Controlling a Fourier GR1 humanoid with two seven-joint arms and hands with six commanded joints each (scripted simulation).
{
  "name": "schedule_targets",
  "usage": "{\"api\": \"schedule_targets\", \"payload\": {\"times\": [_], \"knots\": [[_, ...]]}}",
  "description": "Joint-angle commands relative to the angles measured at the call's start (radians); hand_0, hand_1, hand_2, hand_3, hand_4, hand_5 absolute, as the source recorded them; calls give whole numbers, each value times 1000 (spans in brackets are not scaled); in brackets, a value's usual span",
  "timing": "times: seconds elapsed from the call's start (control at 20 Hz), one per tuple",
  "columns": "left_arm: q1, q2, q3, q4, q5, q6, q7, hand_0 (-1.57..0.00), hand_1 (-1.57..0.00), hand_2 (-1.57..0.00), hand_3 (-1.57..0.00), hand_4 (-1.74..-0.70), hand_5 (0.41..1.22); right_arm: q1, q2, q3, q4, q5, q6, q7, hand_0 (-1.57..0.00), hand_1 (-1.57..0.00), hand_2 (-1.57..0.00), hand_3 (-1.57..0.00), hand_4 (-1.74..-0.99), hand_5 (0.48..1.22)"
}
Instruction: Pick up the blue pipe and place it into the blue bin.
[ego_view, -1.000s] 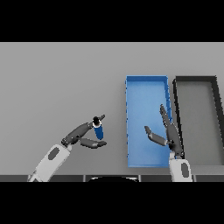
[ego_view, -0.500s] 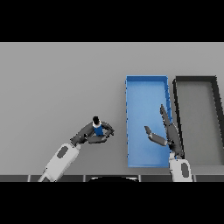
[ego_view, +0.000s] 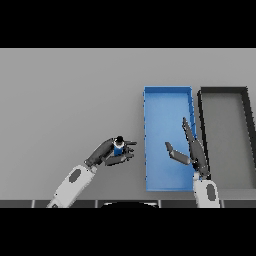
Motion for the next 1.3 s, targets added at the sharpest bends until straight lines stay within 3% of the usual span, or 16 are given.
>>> {"api": "schedule_targets", "payload": {"times": [0.0,0.2,0.45,0.75,1.0,1.1,1.2,1.25], "knots": [[-3,-4,-8,-20,-4,3,5,-1493,-1504,-1511,-1415,-1706,1194,8,2,2,-5,-1,1,-10,1,1,1,1,-1248,627],[-43,-3,-15,-115,21,-13,36,-1539,-1543,-1546,-1441,-1720,1210,11,-1,2,-1,21,-13,-4,1,1,1,1,-1221,631],[-87,1,-21,-171,40,-26,139,-1561,-1562,-1563,-1445,-1726,1217,24,0,10,-7,24,-5,-33,1,1,1,1,-1208,640],[-82,1,-36,-191,40,-36,168,-1568,-1569,-1569,-1443,-1729,1219,50,13,2,-3,15,-15,-44,1,1,1,1,-1174,629],[-76,7,-38,-185,30,-38,171,-1570,-1570,-1570,-1442,-1730,1220,88,35,6,-28,12,-32,-43,1,1,1,1,-1207,619],[-83,11,-30,-192,36,-40,168,-1570,-1571,-1571,-1438,-1731,1220,90,42,11,-45,-6,-20,-54,1,1,1,1,-1191,619],[-90,2,-27,-178,40,-43,179,-1571,-1571,-1571,-1438,-1731,1221,78,22,3,-89,-105,56,-49,1,1,1,1,-1197,604],[-88,1,-29,-183,38,-42,176,-1571,-1571,-1571,-1440,-1731,1221,63,0,-1,-124,-159,95,-18,1,1,1,1,-1199,593]]}}
